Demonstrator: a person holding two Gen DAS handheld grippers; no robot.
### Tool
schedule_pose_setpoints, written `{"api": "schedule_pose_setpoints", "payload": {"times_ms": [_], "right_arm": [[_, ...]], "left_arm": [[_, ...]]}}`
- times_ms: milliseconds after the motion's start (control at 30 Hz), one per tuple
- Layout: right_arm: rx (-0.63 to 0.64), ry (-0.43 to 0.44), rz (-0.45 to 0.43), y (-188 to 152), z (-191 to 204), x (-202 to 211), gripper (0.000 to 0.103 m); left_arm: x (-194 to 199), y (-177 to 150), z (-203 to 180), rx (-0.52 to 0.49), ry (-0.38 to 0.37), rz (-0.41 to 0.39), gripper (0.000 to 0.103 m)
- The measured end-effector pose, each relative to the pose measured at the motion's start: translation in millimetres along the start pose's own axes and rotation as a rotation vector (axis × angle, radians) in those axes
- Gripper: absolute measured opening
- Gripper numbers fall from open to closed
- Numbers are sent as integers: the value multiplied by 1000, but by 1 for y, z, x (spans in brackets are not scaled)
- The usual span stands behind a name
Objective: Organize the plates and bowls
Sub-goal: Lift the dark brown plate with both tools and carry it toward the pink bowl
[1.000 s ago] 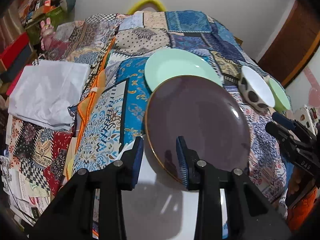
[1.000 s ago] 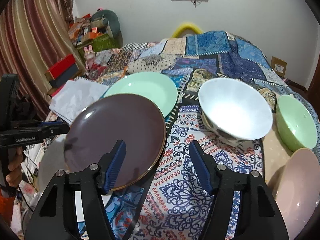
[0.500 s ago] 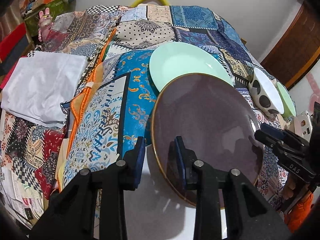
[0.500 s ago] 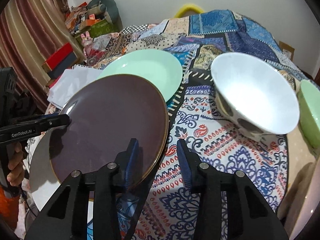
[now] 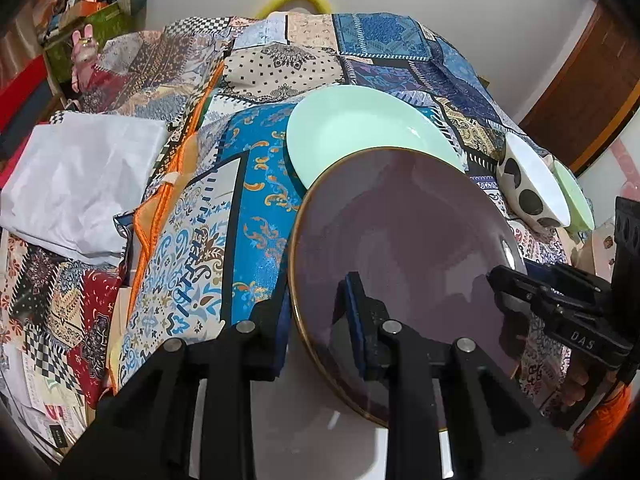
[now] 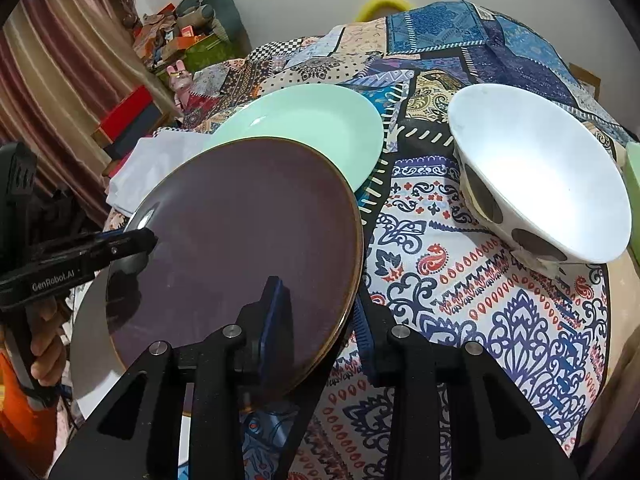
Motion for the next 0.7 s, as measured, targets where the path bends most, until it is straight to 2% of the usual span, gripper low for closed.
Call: {"api": "schedule_pose_setpoints", "payload": {"times_ms": [400,700], "right_arm": [[-14,-16,-12,-5,-4,12,29],[-14,-25,-56,-8,-4,39,28]], "left_arm": [[7,-9,-9,-3,3,12,26],[29,-14,-29,-22,-5,-22,26]]}}
Point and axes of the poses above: each gripper's, at about its wrist camera, not at the fingertips, and x roughly against the way its jaws point, z to its left, y to its top, the point moved 7 cm from there along -x, roughly the way its jaws point, and after that the axes turned 1 degree about -y, right-handed, at the moved point
